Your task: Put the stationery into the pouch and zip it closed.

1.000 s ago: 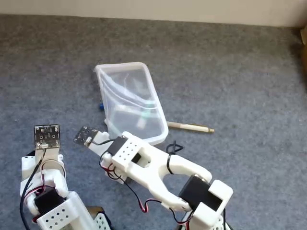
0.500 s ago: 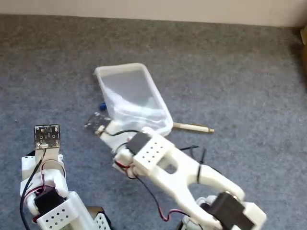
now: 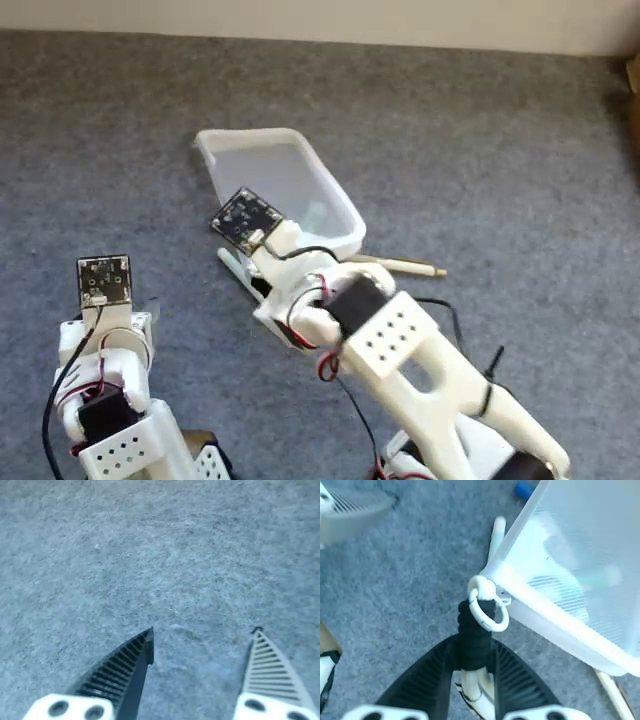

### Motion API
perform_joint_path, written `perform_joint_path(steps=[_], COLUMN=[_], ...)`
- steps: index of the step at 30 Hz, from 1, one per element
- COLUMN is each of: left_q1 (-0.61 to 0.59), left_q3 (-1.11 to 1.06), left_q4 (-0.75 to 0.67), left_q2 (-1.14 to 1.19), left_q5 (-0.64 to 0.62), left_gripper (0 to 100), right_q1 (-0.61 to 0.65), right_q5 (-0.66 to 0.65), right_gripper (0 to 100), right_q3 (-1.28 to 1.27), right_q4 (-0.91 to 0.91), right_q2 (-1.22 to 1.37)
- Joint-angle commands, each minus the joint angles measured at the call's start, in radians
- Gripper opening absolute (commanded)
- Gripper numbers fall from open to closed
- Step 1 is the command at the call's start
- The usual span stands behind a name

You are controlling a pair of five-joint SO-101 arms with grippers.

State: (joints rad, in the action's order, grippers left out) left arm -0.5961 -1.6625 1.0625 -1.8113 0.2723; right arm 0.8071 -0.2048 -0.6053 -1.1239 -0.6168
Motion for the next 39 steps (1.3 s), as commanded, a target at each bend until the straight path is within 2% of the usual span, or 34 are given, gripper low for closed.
perform_joint_path(steps=[1,9,15,25,39], left_q1=[0.108,0.386,0.499,0.607,0.599], left_q3=[0.128,0.305,0.386,0.392,0.288], left_q4=[0.066,0.18,0.201,0.201,0.115], left_q2=[-0.005,-0.005,-0.005,-0.005,-0.005], left_q5=[-0.08,-0.249,-0.324,-0.344,-0.342], left_gripper=[32,36,36,36,35], right_q1=[-0.016,-0.021,-0.021,-0.019,-0.013], right_q5=[0.002,0.046,0.049,0.049,0.049], right_gripper=[0.5,0.5,0.5,0.5,0.5], right_q3=[0.008,-0.005,-0.088,-0.096,-0.099], right_q4=[-0.004,0.002,0.074,0.073,0.022], right_q2=[-0.108,-0.165,-0.166,-0.168,-0.168])
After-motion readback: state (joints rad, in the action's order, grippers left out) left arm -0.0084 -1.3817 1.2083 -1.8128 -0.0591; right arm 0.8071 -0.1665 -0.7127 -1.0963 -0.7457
